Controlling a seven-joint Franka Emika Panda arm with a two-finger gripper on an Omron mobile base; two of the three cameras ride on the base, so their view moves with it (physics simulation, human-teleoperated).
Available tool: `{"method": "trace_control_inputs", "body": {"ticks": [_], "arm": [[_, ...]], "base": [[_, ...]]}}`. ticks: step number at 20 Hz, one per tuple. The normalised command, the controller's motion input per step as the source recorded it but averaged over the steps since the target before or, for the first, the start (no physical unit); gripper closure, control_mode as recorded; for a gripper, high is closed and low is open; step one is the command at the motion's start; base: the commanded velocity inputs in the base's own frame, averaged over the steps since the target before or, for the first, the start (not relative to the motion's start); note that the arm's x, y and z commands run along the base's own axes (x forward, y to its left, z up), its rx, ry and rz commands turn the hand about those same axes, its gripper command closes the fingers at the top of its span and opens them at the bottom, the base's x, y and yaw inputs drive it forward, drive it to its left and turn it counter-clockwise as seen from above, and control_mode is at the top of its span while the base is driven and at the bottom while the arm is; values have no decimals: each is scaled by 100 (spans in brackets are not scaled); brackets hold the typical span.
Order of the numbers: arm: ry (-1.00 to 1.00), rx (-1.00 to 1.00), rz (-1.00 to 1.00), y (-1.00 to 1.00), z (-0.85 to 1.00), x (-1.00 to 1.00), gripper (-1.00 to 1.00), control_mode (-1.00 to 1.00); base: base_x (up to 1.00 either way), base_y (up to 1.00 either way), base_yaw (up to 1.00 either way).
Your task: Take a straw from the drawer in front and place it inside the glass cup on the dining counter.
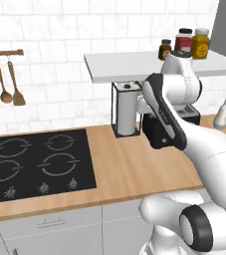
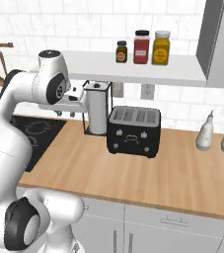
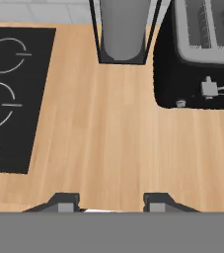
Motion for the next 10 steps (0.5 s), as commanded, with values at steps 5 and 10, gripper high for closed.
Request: {"method": "trace_control_inputs", "body": {"ticks": [5,10], "arm": [[0,0,0,0,0,0,-100,100],[0,0,0,0,0,0,-100,100]], "base": [[-13,4,0],[-96,1,0]]}}
